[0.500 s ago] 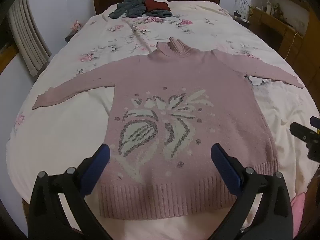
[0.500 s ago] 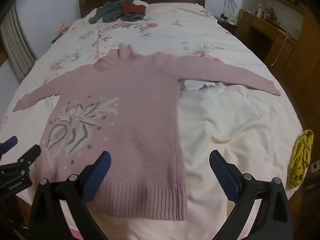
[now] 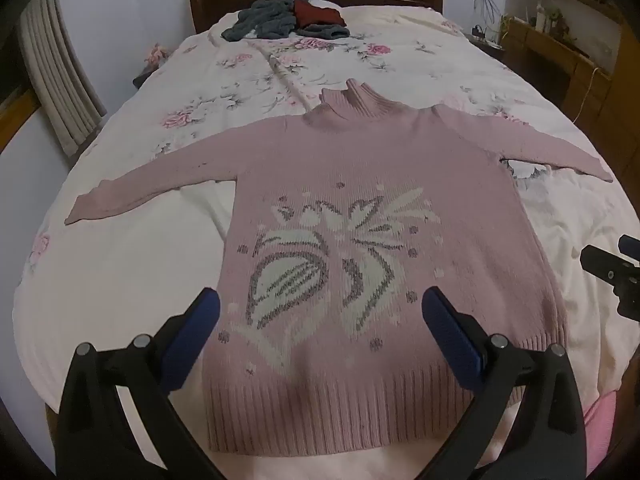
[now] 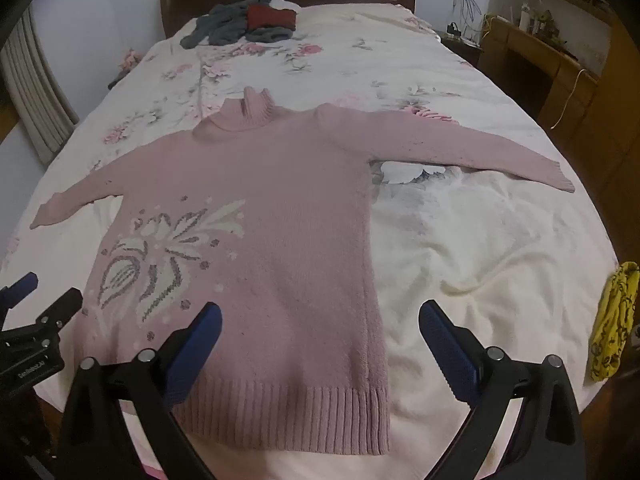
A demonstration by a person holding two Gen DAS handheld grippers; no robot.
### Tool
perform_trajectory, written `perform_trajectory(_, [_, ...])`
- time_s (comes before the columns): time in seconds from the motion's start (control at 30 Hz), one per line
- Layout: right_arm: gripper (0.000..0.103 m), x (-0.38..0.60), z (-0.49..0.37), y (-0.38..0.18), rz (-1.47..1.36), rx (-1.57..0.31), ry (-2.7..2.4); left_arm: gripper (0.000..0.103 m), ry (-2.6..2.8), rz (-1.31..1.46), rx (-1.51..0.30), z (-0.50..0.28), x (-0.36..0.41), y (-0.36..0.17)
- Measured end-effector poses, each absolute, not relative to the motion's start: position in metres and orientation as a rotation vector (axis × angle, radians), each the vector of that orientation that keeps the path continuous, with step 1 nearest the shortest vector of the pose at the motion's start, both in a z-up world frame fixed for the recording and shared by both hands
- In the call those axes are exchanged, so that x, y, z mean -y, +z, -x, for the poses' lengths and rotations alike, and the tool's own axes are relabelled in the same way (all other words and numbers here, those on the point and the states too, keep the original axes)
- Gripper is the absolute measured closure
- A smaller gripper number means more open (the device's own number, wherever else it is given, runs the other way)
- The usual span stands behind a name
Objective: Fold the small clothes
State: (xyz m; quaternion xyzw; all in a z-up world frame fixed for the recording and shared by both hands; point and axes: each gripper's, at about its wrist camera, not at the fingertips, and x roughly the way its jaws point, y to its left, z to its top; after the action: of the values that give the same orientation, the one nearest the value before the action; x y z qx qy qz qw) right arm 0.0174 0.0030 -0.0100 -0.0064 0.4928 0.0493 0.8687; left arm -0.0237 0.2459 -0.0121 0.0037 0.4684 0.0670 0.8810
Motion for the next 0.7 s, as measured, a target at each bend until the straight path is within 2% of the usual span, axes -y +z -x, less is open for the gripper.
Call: perform_trajectory(0.7, [0.004, -0.022, -0.034, -0.028, 0.036, -1.044, 0.132, 0.003, 0.164, -0.003, -0.988, 0.015, -0.265, -0.029])
